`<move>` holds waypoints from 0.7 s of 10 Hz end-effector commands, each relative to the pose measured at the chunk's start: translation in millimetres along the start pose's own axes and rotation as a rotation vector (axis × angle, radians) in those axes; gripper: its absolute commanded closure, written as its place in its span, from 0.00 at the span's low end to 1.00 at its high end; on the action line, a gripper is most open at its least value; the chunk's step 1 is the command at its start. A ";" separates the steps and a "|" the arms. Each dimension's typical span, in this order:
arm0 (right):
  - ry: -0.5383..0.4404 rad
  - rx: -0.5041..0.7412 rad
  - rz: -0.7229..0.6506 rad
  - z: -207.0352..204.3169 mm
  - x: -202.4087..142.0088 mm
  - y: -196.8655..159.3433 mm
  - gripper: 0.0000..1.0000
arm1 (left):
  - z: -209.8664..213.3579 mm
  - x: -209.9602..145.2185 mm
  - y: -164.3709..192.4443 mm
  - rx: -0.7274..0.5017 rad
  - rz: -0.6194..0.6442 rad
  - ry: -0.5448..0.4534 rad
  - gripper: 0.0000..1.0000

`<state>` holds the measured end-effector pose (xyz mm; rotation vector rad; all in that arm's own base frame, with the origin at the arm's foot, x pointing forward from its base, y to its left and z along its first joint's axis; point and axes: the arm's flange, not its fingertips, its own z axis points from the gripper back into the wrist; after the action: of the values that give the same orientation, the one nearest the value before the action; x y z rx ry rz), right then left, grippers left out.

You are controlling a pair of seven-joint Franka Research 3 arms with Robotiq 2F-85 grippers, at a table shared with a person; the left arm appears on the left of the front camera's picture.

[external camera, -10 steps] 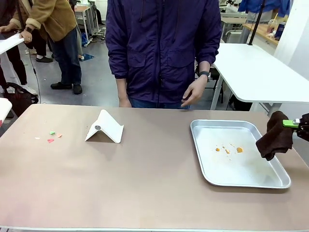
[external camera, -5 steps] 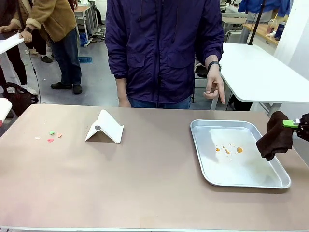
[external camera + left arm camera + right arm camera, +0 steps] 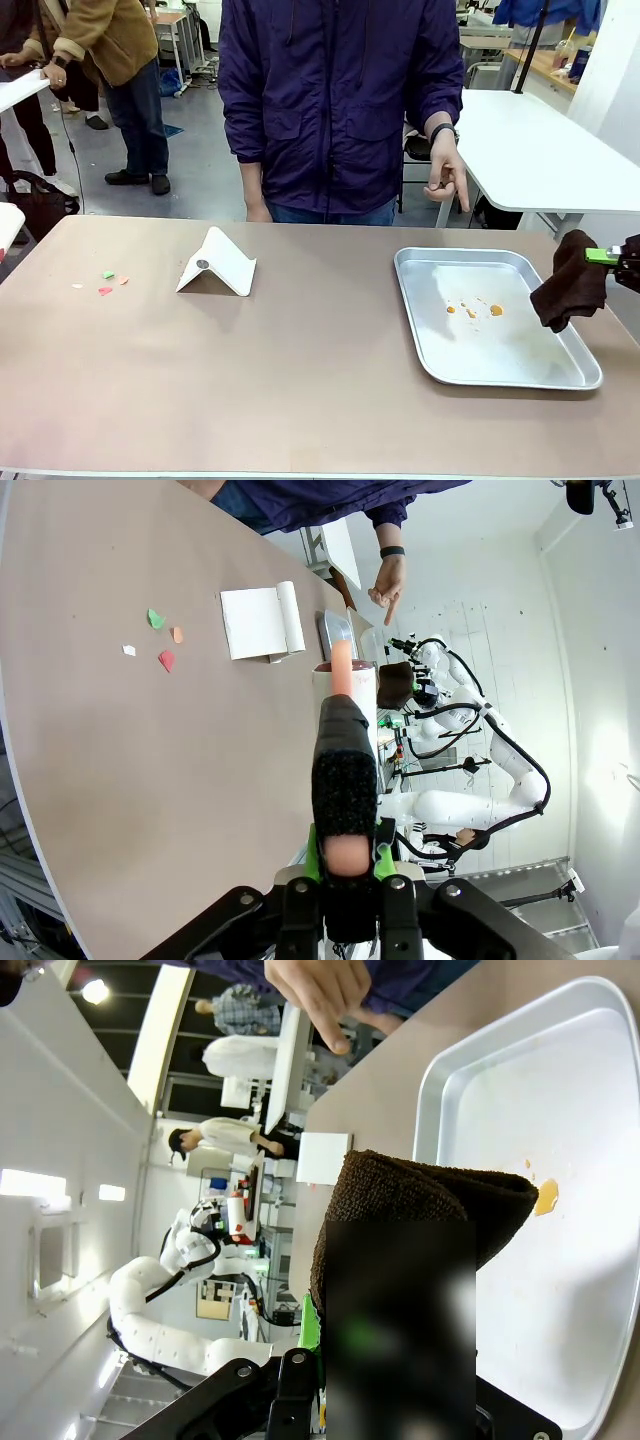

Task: Clean the surface of the table.
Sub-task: If a person points to the right, clean the right side of the table with your right hand, and if they point to the left, clean the left side with your left hand.

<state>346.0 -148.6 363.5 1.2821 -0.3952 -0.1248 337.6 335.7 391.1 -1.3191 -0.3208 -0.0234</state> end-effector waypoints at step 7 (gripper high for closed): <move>0.030 -0.471 0.077 -58.3 22.2 12.0 0.89 | 0.5 -3.3 -4.3 -0.002 -0.020 0.014 0.87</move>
<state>381.0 -118.6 363.1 0.9503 -0.4063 -0.0987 337.7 335.6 391.0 -1.3190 -0.3204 -0.0237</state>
